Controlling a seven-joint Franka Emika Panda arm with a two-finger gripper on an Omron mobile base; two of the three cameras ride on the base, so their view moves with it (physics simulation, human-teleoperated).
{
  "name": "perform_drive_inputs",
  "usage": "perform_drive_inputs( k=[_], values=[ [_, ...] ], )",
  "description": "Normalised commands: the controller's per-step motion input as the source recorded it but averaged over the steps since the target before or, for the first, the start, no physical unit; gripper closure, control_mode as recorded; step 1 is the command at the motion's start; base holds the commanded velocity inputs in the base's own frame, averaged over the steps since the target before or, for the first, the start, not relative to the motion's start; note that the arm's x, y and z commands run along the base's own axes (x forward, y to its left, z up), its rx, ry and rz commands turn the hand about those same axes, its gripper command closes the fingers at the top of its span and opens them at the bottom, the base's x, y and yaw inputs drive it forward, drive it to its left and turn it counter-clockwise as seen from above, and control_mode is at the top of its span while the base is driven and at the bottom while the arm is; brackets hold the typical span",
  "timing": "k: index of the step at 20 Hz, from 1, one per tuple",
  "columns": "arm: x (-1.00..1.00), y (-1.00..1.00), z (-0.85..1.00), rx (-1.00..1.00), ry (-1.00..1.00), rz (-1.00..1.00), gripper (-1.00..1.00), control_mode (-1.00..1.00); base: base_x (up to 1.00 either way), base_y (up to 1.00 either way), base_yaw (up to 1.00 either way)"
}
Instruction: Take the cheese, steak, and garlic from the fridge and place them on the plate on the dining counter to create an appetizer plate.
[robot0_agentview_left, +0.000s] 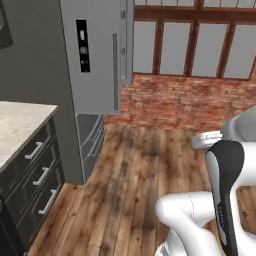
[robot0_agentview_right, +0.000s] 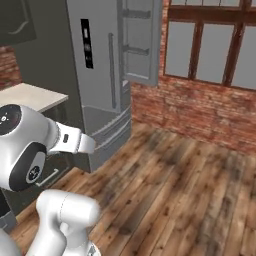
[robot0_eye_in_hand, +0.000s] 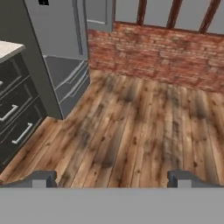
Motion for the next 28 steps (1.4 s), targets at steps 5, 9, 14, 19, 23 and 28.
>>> perform_drive_inputs(
  k=[5,9,14,19,23,28],
  values=[
    [0.00,0.00,0.00,0.00,0.00,0.00,-1.00,1.00,0.87,-0.83,0.50],
    [0.00,0.00,0.00,0.00,0.00,0.00,-1.00,1.00,0.16,-1.00,0.38],
    [0.00,0.00,0.00,0.00,0.00,0.00,-1.00,1.00,0.05,-1.00,0.35],
    [0.00,0.00,0.00,0.00,0.00,0.00,-1.00,1.00,0.39,-1.00,0.39],
    [0.00,0.00,0.00,0.00,0.00,0.00,-1.00,1.00,0.43,-1.00,0.31],
    [0.00,0.00,0.00,0.00,0.00,0.00,-1.00,1.00,0.47,-1.00,0.36]
  ],
)
